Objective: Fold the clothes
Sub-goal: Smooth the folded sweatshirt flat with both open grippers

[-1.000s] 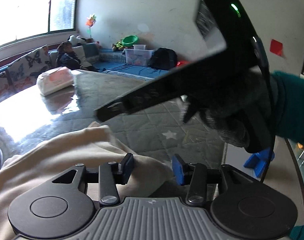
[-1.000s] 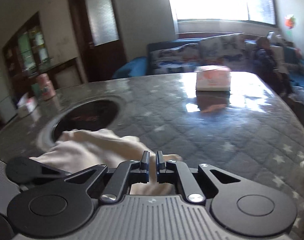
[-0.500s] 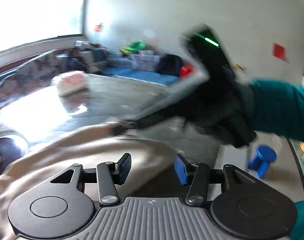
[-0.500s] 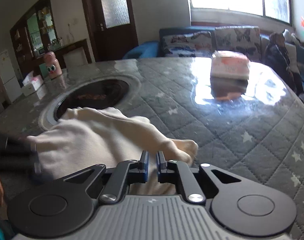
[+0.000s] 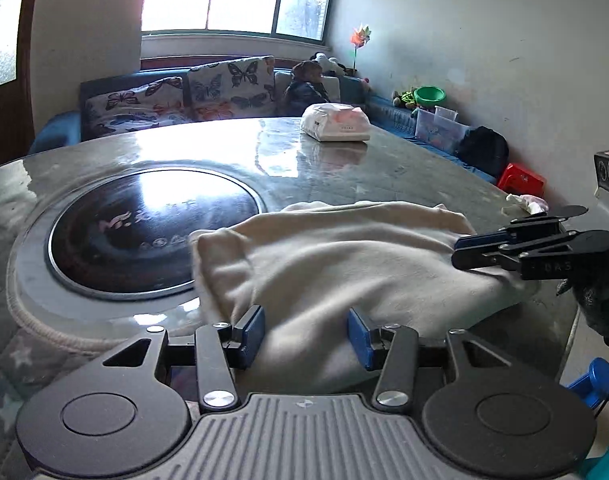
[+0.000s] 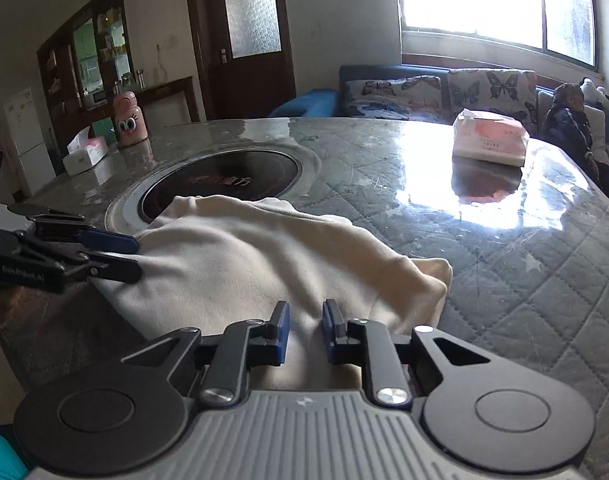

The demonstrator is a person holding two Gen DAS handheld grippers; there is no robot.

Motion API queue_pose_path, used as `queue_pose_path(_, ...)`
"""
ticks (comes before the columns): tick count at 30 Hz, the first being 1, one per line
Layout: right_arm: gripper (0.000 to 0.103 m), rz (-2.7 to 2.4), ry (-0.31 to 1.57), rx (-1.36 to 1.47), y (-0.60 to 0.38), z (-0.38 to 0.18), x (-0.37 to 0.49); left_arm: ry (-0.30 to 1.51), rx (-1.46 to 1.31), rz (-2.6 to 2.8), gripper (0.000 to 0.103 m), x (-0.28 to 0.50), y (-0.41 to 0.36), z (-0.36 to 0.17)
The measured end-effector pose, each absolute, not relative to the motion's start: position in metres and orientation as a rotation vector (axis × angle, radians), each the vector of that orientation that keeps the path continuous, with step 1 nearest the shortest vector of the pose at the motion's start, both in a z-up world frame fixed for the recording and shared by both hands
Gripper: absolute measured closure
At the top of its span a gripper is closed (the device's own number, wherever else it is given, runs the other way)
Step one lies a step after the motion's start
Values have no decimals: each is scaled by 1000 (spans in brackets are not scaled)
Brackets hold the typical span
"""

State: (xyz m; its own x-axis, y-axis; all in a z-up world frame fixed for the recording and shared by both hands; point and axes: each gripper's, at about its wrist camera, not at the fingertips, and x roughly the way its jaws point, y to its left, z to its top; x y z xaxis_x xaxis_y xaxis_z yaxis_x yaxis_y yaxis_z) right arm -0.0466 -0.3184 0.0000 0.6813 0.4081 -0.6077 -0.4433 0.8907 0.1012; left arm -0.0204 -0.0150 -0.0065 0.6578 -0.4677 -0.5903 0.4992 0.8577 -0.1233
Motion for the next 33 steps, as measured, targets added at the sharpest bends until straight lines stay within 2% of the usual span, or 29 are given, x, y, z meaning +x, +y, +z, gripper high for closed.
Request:
queue_pose_path(5, 80, 477, 661, -93, -314, 12, -46, 654, 76, -538, 53, -27, -10, -5)
queue_pose_path(13, 80, 531, 646, -98, -277, 23, -13, 583, 61, -601, 53, -30, -34, 15)
queue_pose_path(24, 80, 556, 698, -240, -217, 0, 29, 639, 76, -669, 53, -23, -55, -13)
queue_pose_path(33, 75, 569, 689, -198, -213, 10, 38, 631, 52, -671, 52, -30, -45, -10)
